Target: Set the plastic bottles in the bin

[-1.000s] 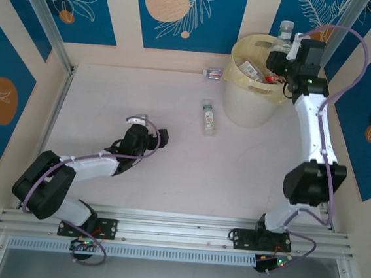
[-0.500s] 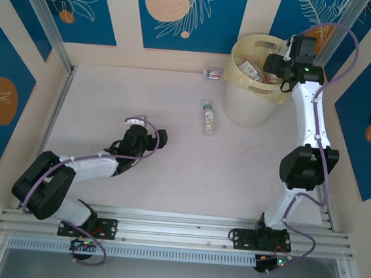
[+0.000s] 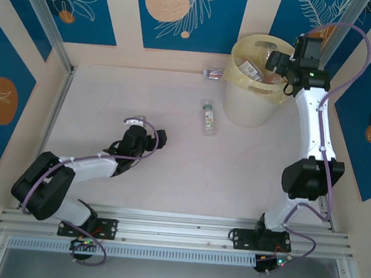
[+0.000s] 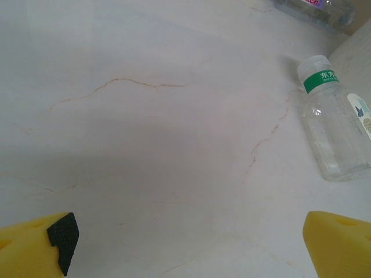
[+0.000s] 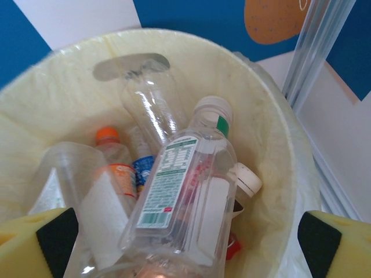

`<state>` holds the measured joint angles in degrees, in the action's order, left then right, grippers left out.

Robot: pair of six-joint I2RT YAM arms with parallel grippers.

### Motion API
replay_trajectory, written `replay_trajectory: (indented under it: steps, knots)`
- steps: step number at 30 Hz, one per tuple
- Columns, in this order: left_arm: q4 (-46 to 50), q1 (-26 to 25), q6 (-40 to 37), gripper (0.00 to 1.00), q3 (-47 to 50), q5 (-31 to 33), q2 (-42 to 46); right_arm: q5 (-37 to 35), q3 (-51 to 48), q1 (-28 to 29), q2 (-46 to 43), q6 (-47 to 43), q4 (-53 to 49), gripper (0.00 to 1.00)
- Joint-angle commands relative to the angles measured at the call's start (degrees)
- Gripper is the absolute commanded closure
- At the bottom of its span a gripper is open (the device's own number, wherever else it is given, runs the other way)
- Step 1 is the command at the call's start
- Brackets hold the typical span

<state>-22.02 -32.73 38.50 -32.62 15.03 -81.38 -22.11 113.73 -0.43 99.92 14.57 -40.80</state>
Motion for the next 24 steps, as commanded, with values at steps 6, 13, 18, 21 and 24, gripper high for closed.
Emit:
replay_trajectory:
  steps: [6,13,18,21,24]
  knots:
    - [-1.1,1.0,1.0,0.0,0.3,-0.6,0.6,5.6,-10.3,2.9,-10.5,-0.9,10.7,0.01]
    - [-1.1,1.2,1.7,0.0,0.1,-0.9,0.1,13.2,-23.9,7.6,-21.5,0.2,20.4,0.01]
    - [-0.9,1.5,2.4,0.0,0.0,-0.7,0.0,30.9,-35.8,8.7,-28.6,6.0,31.5,0.01]
    - [-0.2,1.6,3.0,0.0,-0.1,0.5,0.1,35.6,-41.2,11.0,-30.2,7.7,36.6,0.01]
    - [1.0,1.7,3.8,0.0,0.0,2.0,0.7,33.6,-43.3,15.7,-29.7,4.8,36.2,0.01]
